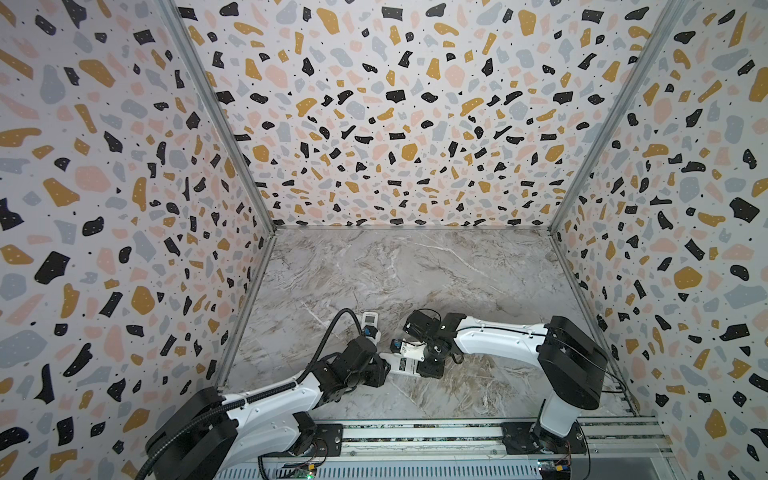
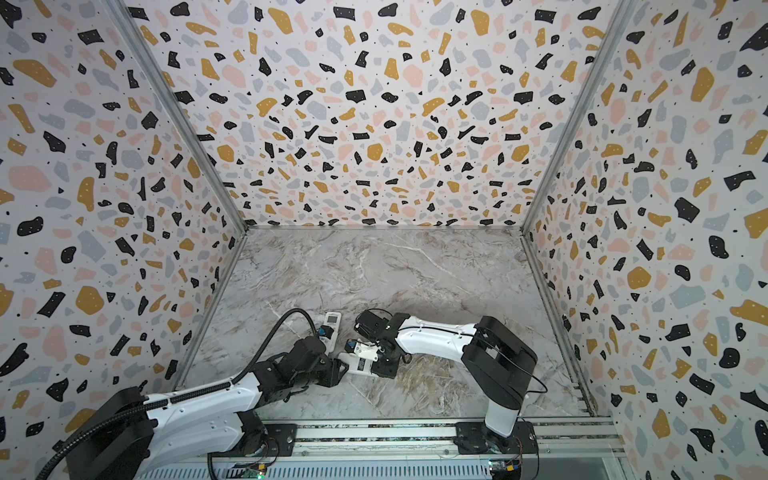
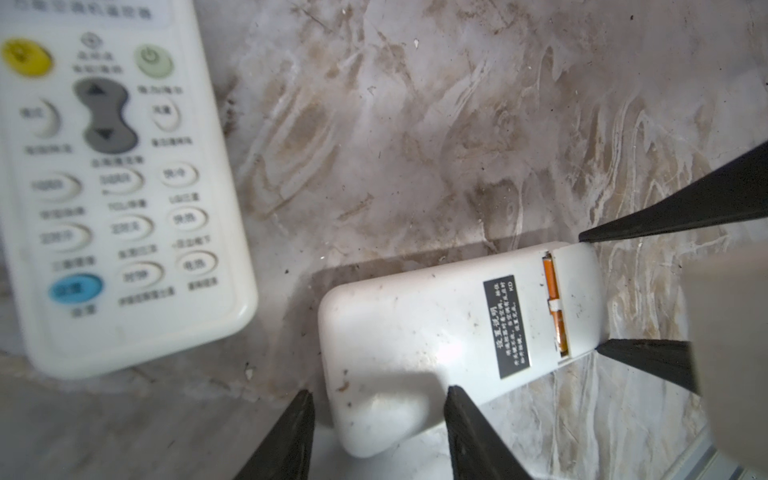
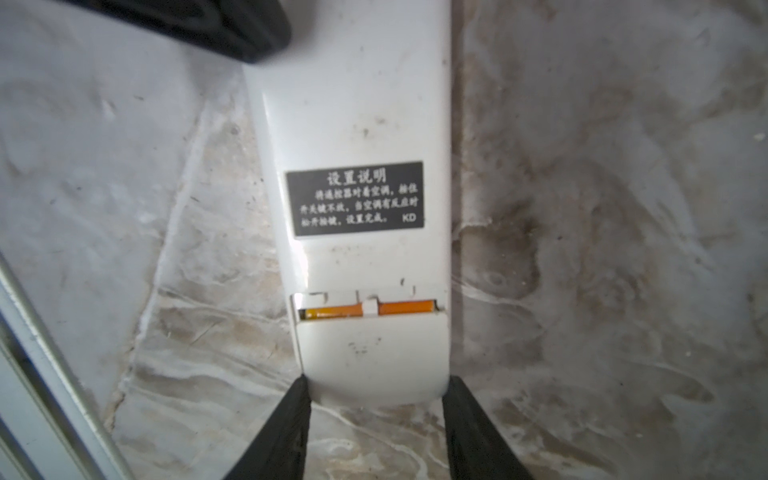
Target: Load the batteries into the remote control
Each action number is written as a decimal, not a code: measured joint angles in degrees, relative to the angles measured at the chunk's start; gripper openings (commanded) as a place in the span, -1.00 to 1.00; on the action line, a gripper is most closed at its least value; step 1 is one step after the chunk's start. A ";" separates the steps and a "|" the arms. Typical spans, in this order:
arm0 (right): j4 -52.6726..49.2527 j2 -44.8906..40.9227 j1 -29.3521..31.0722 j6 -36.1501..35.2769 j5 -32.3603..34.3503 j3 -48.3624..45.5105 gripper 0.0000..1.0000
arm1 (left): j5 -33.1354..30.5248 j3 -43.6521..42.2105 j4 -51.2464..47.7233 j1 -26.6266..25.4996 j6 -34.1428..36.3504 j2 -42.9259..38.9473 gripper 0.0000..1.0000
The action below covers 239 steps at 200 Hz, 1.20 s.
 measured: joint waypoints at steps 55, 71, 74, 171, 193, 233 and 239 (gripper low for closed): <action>-0.85 0.70 0.00 0.04 -0.02 1.99 -0.45 | 0.00 0.00 -0.02 0.00 0.00 0.00 0.04; -0.96 1.20 0.09 0.07 -0.07 2.56 -0.45 | 0.00 -0.02 -0.02 0.00 0.02 0.00 0.04; -0.98 1.29 0.11 0.07 -0.09 2.62 -0.44 | 0.00 -0.02 -0.02 0.00 0.02 0.00 0.04; -2.43 2.23 0.31 0.57 -0.17 2.89 -0.47 | 0.17 -0.09 0.04 0.00 0.02 0.00 0.02; -2.69 2.23 0.33 0.83 -0.13 2.89 -0.47 | 0.17 -0.09 0.24 0.00 0.02 0.00 0.02; -3.39 2.64 0.37 0.90 -0.11 3.48 -0.48 | 0.17 -0.11 0.39 0.00 0.02 0.00 0.01; -3.43 2.82 0.39 0.90 -0.11 3.72 -0.48 | 0.20 -0.11 0.39 0.00 0.02 0.00 0.01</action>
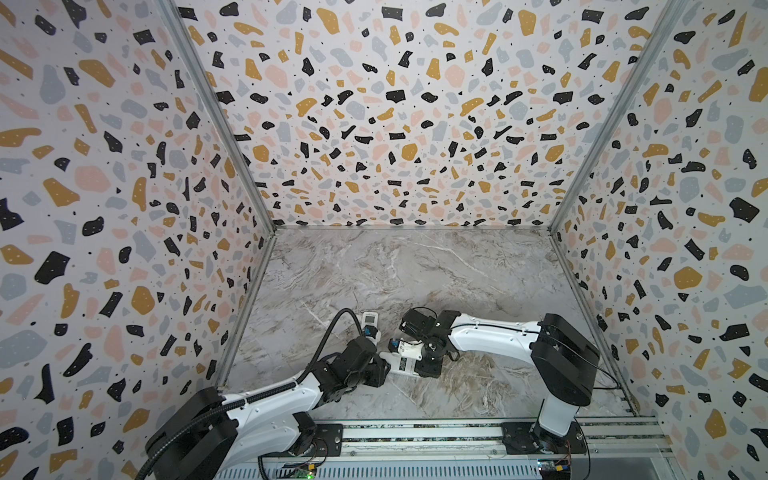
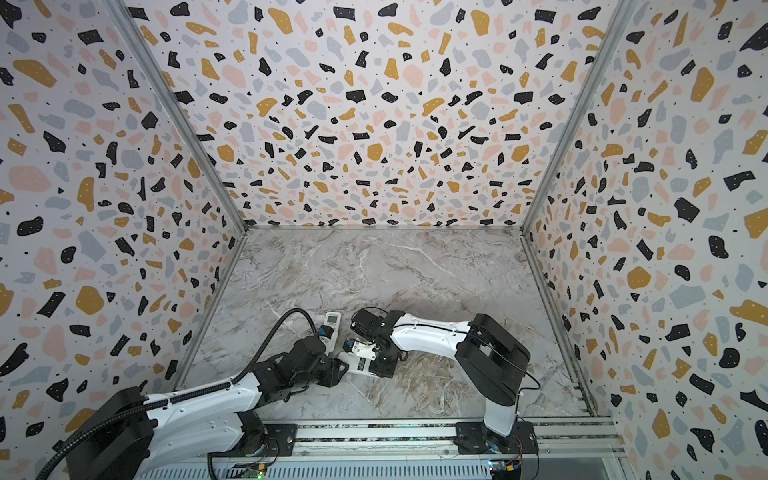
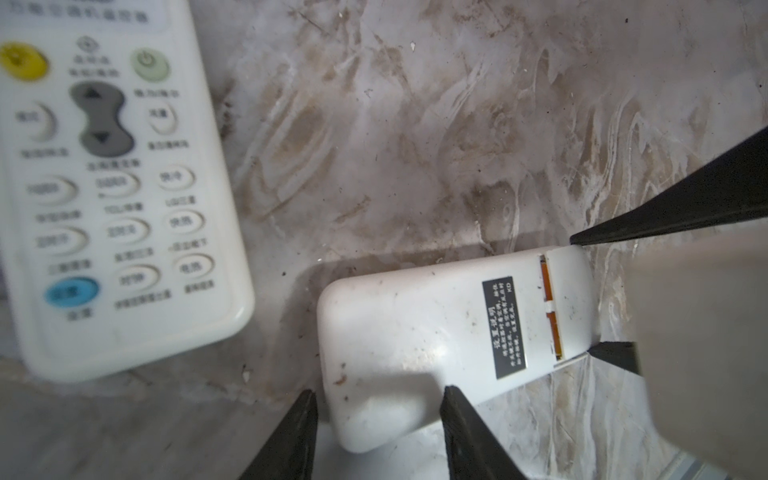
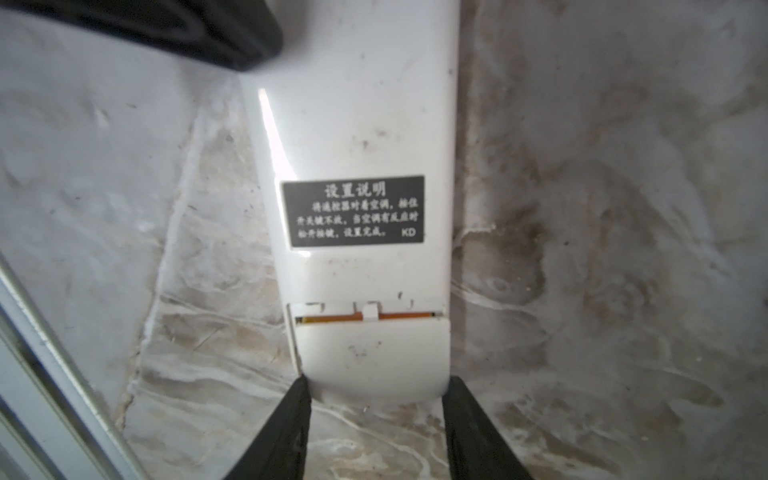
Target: Load the batteries into the remote control
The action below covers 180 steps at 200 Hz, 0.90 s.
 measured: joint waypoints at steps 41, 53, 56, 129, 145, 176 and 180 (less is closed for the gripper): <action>-0.79 0.61 0.24 0.00 0.11 0.94 -0.48 | 0.00 -0.20 0.07 0.00 0.00 0.00 -0.01; -1.11 0.83 0.37 -0.02 0.20 1.18 -0.48 | 0.00 -0.20 0.09 0.00 0.00 0.00 -0.01; -1.22 0.92 0.42 0.00 0.26 1.25 -0.48 | 0.00 -0.20 0.11 0.00 0.00 0.00 -0.02; -6.14 3.32 1.64 0.02 1.18 5.68 -0.50 | 0.44 -0.61 0.76 0.00 0.00 0.00 -0.02; -7.15 4.09 1.90 0.07 1.33 6.62 -0.51 | 0.59 -0.61 0.79 0.00 0.00 0.00 -0.02; -9.01 5.51 1.92 0.28 1.44 8.33 -0.51 | 0.81 -0.66 0.87 0.00 0.00 -0.07 -0.02; -9.20 5.68 1.95 0.35 1.44 8.55 -0.51 | 0.79 -0.66 0.87 0.00 0.00 -0.11 -0.02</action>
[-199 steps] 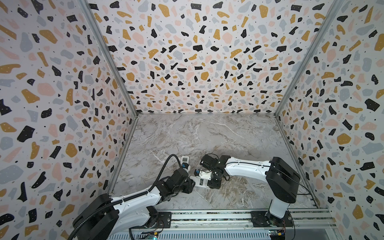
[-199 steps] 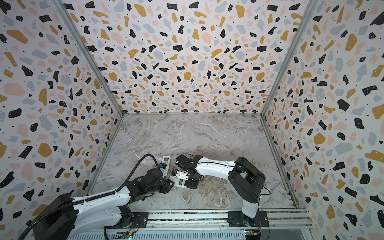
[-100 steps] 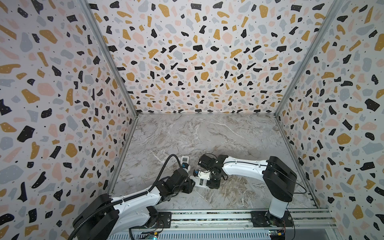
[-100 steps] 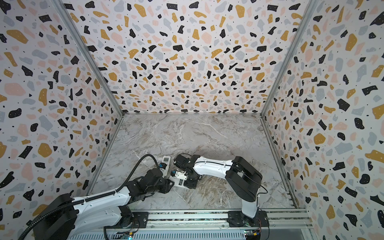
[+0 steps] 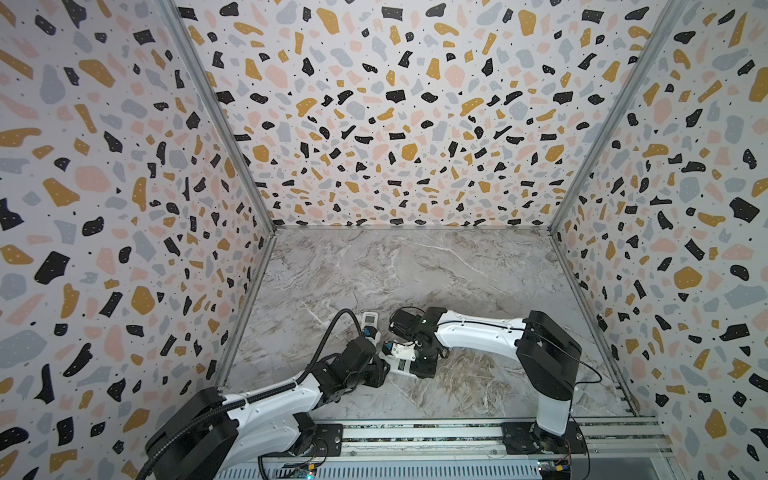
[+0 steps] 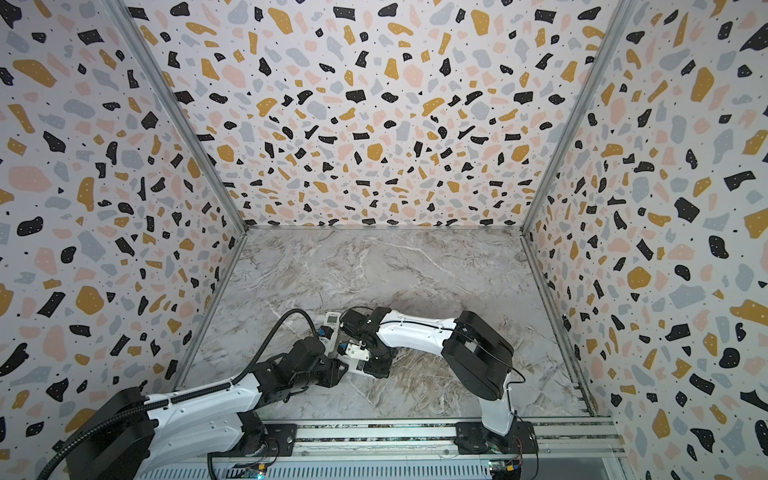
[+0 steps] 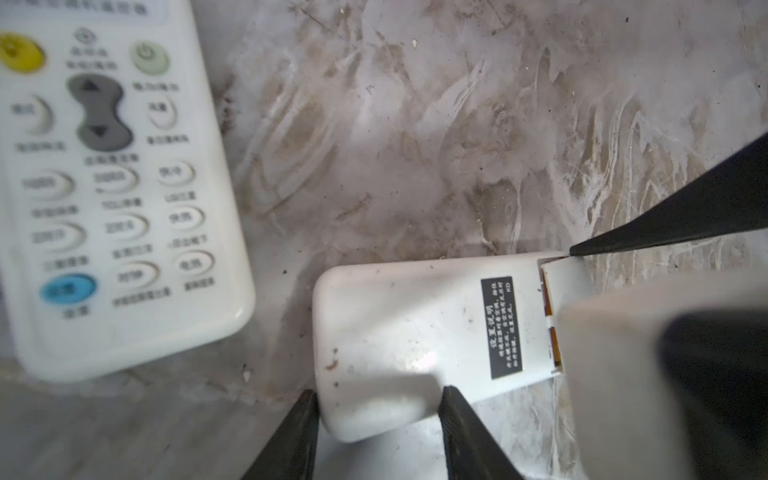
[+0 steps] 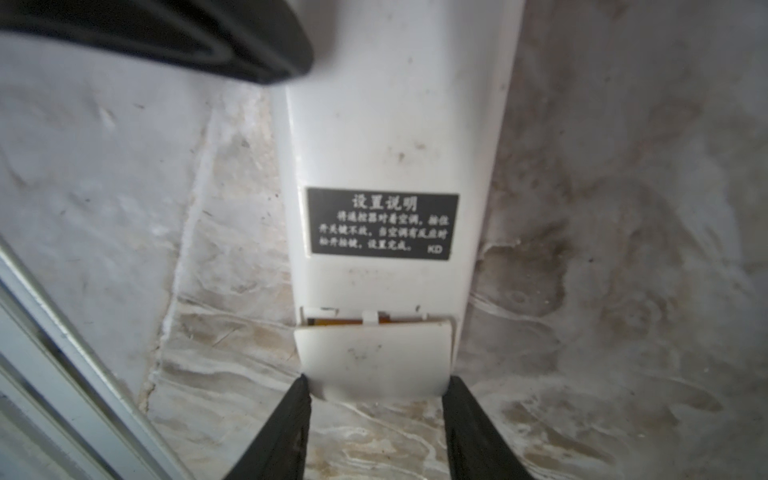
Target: Load the batteries into the remote control
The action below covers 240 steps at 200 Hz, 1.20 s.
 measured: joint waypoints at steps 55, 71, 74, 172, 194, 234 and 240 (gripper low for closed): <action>-1.90 1.22 0.02 1.51 0.02 1.79 -0.52 | 0.09 -0.55 0.68 0.00 0.00 -0.20 -0.03; -2.19 1.46 0.02 2.12 0.02 2.01 -0.53 | 0.11 -0.68 1.03 0.00 0.00 -0.22 -0.03; -2.21 1.49 0.02 2.23 0.00 2.01 -0.53 | 0.11 -0.70 1.09 0.00 0.00 -0.22 -0.03; -3.02 2.10 0.02 4.24 0.02 2.78 -0.59 | 0.24 -1.11 1.49 0.00 -0.02 -0.70 -0.03; -3.63 2.58 0.02 4.55 0.02 3.48 -0.61 | 0.26 -1.14 1.46 0.00 -0.02 -0.72 -0.03; -4.76 3.72 0.02 5.05 0.37 5.33 -0.62 | 0.31 -1.14 1.44 0.00 -0.02 -0.92 -0.03; -4.94 3.82 0.02 5.03 0.83 5.64 -0.62 | 0.26 -1.14 1.40 0.00 0.00 -0.92 -0.03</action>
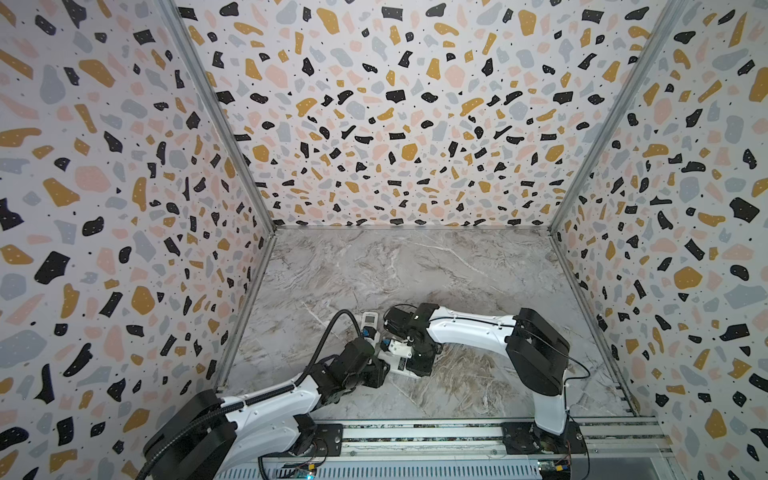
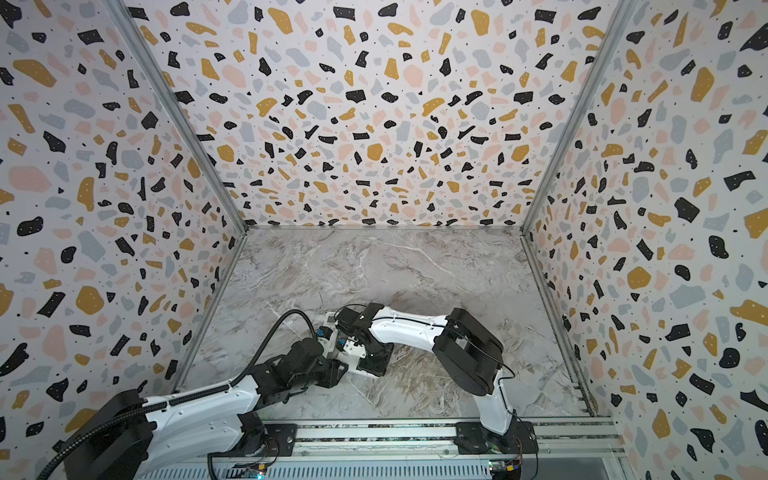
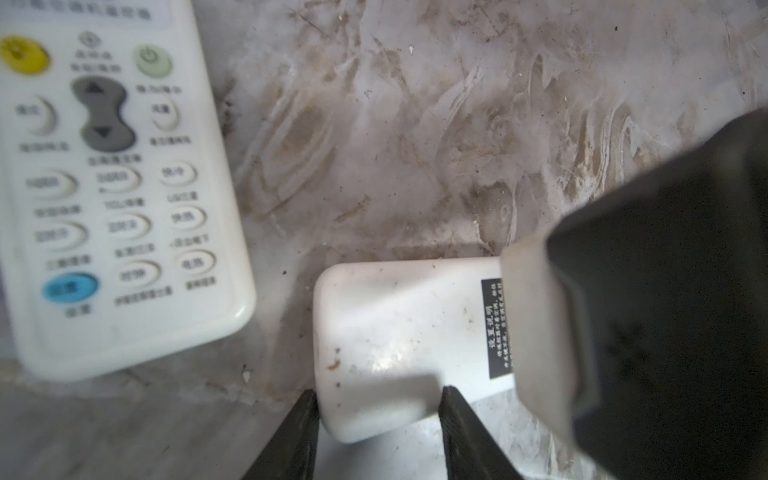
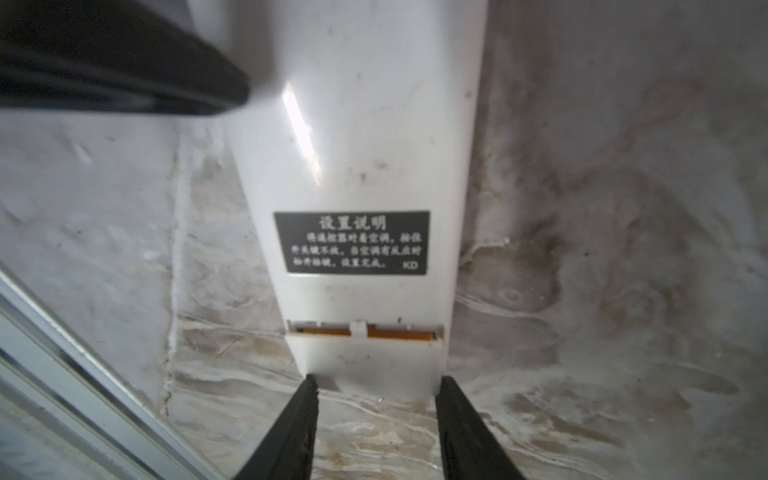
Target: Load the batteries into the remote control
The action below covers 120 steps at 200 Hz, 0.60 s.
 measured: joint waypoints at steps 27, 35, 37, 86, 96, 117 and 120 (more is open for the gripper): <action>0.00 0.39 -0.31 0.20 0.42 1.42 -0.62 | 0.02 -0.28 0.11 0.22 -0.02 -0.20 -0.03; -0.02 0.52 -0.13 0.17 0.37 1.51 -0.62 | 0.02 -0.35 0.15 0.22 -0.04 -0.33 -0.03; -0.04 0.55 -0.09 0.20 0.33 1.53 -0.62 | 0.04 -0.35 0.15 0.22 -0.04 -0.35 -0.03; -0.09 0.55 0.24 0.83 0.22 1.60 -0.40 | 0.02 -0.37 0.17 0.24 -0.07 -0.37 -0.03; -0.04 0.55 0.04 1.36 0.28 1.60 -0.33 | 0.02 -0.37 0.15 0.26 -0.07 -0.37 -0.03; 0.33 0.50 -0.74 2.56 0.46 1.60 -0.16 | 0.02 -0.42 0.11 0.26 -0.07 -0.37 -0.03; 0.48 0.48 -0.94 2.82 0.48 1.60 -0.13 | 0.02 -0.44 0.11 0.26 -0.02 -0.37 -0.03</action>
